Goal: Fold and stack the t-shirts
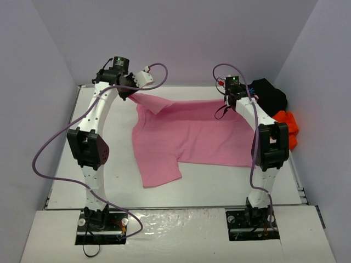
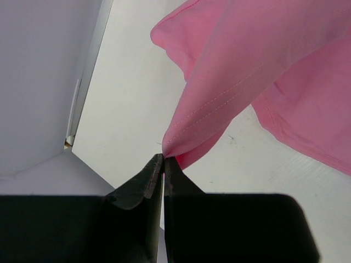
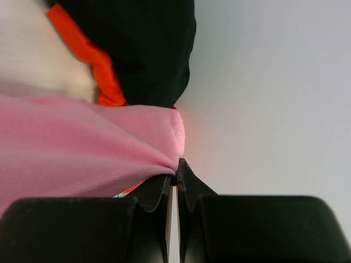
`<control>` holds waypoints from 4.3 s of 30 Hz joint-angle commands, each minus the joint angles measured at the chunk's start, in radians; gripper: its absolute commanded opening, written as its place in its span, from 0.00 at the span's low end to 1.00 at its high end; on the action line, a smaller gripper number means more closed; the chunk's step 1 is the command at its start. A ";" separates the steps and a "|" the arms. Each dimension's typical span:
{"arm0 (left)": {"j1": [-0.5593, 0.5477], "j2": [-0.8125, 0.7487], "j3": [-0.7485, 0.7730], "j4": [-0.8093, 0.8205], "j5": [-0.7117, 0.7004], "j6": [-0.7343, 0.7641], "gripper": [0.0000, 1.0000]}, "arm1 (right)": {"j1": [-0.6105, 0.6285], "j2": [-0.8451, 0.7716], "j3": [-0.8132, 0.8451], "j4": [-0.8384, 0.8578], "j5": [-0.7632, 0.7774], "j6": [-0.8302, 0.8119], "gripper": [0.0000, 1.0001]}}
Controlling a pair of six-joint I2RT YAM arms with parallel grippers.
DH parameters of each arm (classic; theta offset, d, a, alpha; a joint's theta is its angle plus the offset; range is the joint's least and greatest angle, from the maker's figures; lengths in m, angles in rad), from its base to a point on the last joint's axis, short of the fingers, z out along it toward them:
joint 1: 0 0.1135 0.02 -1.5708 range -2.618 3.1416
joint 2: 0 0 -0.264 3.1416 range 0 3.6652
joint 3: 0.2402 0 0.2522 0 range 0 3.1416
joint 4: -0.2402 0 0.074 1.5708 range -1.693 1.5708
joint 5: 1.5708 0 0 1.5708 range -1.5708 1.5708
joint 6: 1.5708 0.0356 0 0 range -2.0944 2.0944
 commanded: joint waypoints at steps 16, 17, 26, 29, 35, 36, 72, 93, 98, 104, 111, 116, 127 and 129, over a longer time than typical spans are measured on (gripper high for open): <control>-0.028 -0.149 0.035 -0.140 0.093 -0.021 0.00 | 0.011 -0.170 -0.142 -0.092 0.010 -0.068 0.00; -0.033 -0.151 0.026 -0.148 0.092 -0.019 0.00 | 0.013 -0.170 -0.156 -0.106 0.001 -0.065 0.00; -0.085 -0.138 -0.050 -0.188 0.099 0.005 0.05 | 0.023 -0.111 -0.202 -0.251 -0.090 -0.013 0.17; -0.095 -0.123 -0.047 -0.260 0.129 0.042 0.22 | 0.027 -0.084 -0.196 -0.384 -0.161 -0.003 0.34; -0.095 -0.160 -0.088 -0.375 0.165 0.097 0.54 | 0.023 -0.077 -0.255 -0.535 -0.259 -0.022 0.57; -0.093 -0.173 -0.099 -0.370 0.160 0.096 0.54 | 0.023 -0.077 -0.263 -0.536 -0.257 -0.019 0.57; -0.178 -0.263 -0.333 -0.291 0.345 0.038 0.04 | 0.078 -0.327 -0.369 -0.556 -0.471 0.030 0.34; -0.372 0.030 -0.313 0.007 0.238 -0.066 0.29 | 0.082 -0.357 -0.473 -0.468 -0.430 0.130 0.00; -0.379 0.101 -0.264 0.038 0.202 -0.084 0.29 | 0.004 -0.387 -0.454 -0.425 -0.415 0.185 0.06; -0.379 0.127 -0.275 0.079 0.139 -0.089 0.30 | -0.032 -0.456 -0.460 -0.366 -0.372 0.263 0.07; -0.378 0.131 -0.299 0.098 0.108 -0.079 0.29 | -0.033 -0.499 -0.523 -0.374 -0.389 0.267 0.00; -0.378 0.134 -0.305 0.096 0.108 -0.078 0.27 | -0.027 -0.537 -0.548 -0.427 -0.497 0.229 0.00; -0.381 0.145 -0.315 0.078 0.112 -0.084 0.28 | -0.029 -0.563 -0.539 -0.429 -0.482 0.235 0.00; -0.384 0.139 -0.326 0.074 0.112 -0.083 0.29 | -0.029 -0.563 -0.540 -0.428 -0.477 0.234 0.01</control>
